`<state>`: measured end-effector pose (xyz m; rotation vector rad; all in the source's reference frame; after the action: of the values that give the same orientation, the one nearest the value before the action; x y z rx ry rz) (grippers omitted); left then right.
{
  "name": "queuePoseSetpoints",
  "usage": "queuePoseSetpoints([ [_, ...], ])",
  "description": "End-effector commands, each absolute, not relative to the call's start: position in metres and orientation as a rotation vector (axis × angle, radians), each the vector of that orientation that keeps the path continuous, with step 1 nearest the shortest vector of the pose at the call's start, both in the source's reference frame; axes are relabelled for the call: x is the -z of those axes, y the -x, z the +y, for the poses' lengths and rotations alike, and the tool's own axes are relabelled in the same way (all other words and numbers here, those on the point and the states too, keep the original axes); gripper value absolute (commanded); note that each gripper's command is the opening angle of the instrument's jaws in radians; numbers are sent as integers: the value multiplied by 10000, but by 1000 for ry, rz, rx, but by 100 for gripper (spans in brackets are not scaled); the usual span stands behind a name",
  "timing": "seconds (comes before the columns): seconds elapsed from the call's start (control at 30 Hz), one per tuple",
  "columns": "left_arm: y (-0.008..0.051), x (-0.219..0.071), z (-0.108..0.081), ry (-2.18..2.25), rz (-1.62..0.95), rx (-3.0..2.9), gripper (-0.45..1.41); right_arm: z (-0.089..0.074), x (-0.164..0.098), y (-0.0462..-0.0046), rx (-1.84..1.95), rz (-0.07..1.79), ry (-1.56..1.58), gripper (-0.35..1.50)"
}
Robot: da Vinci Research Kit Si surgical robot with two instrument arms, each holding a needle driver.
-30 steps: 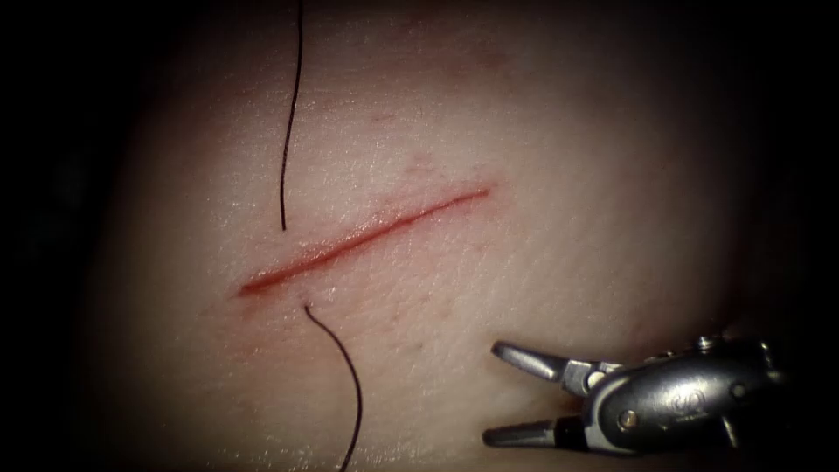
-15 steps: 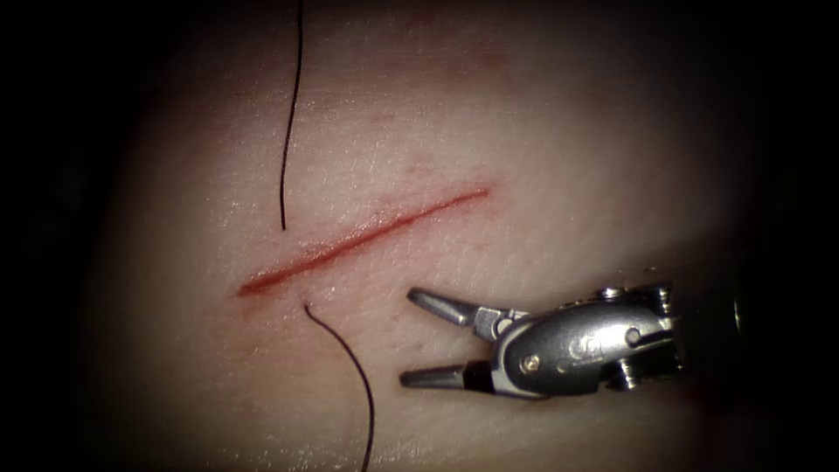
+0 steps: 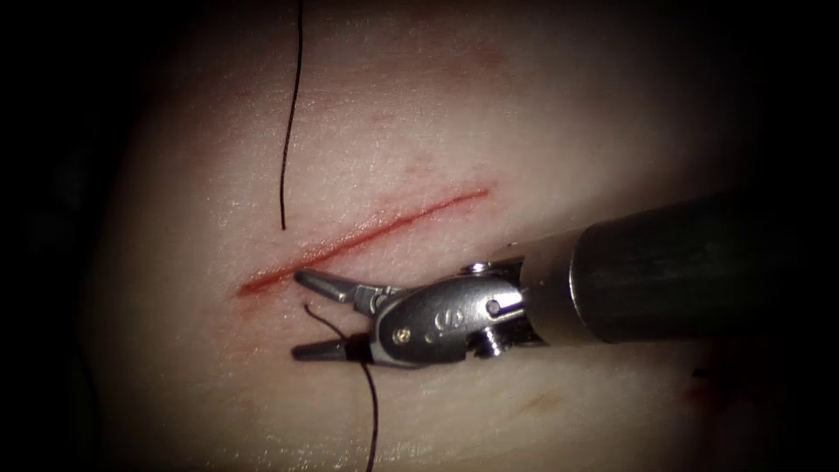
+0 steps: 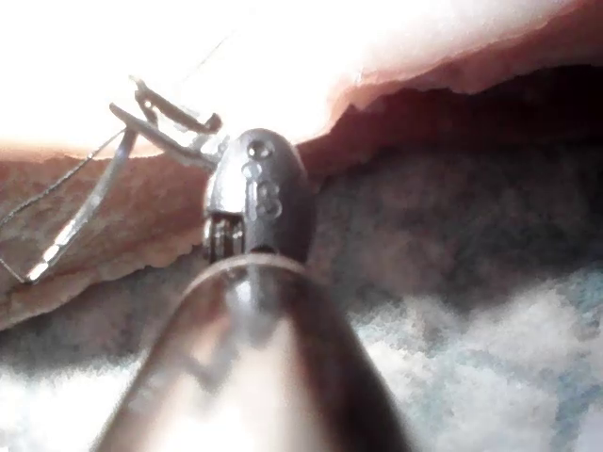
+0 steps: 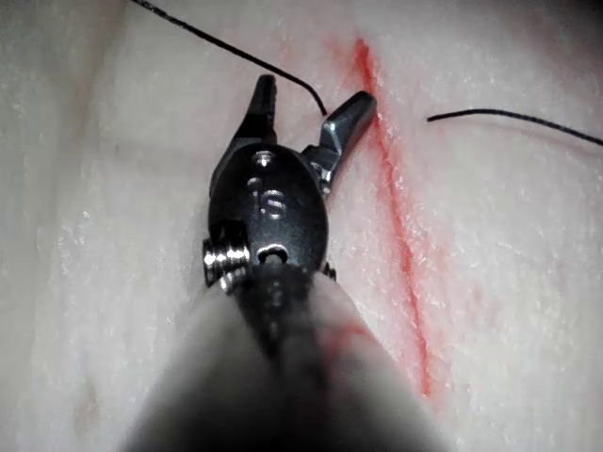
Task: Wound Closure
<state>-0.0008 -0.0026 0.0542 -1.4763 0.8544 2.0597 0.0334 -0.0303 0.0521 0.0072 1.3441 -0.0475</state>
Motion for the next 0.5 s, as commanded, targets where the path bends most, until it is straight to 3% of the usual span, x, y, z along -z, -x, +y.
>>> queuePoseSetpoints([
  [0.03,15,-548,-32,1479,849,-2057,-45,-315,-526,-337,53,1345,-13,29],
  [0.1,15,-548,-32,1479,849,-2057,-45,-317,-526,-335,61,1342,-20,-32],
  [0.5,19,-549,-33,1480,849,-2059,-45,-350,-492,-303,125,1355,-52,-35],
])
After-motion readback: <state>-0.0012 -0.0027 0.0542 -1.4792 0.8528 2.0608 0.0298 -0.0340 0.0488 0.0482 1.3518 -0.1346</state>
